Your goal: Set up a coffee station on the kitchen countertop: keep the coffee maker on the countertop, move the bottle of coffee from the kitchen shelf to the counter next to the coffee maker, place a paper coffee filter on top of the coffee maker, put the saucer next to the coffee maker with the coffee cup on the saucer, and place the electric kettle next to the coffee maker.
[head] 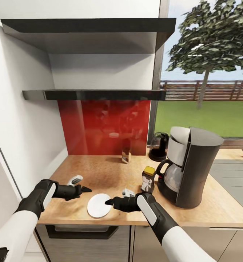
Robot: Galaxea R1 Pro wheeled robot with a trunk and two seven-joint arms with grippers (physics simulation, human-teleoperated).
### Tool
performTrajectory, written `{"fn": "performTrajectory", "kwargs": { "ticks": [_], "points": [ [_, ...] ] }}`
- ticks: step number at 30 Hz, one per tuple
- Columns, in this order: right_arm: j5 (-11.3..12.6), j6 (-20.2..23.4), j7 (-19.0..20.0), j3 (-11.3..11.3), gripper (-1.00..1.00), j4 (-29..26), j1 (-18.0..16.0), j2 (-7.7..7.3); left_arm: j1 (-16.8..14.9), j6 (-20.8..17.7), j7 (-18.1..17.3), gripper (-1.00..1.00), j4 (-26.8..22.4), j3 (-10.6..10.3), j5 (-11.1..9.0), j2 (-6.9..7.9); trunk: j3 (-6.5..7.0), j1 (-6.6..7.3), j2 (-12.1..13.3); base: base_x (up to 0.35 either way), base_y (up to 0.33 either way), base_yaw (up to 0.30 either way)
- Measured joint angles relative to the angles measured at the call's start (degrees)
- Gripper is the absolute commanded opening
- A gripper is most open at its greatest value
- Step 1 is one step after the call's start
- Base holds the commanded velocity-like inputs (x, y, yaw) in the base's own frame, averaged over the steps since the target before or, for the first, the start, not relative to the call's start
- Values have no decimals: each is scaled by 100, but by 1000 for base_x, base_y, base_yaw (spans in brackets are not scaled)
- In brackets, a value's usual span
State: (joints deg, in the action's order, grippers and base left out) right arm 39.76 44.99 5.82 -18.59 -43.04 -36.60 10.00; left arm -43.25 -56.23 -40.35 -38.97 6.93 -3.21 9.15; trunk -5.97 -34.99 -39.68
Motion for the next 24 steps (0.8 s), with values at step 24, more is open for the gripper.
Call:
{"fn": "performTrajectory", "kwargs": {
  "ticks": [24],
  "points": [
    [6, -216, 63, 0, 100, 329, -3, -1, 6, -11, -17, 100, 527, 59, -9, -259, 1, 0, -2, 0, 0, 0]
  ]
}}
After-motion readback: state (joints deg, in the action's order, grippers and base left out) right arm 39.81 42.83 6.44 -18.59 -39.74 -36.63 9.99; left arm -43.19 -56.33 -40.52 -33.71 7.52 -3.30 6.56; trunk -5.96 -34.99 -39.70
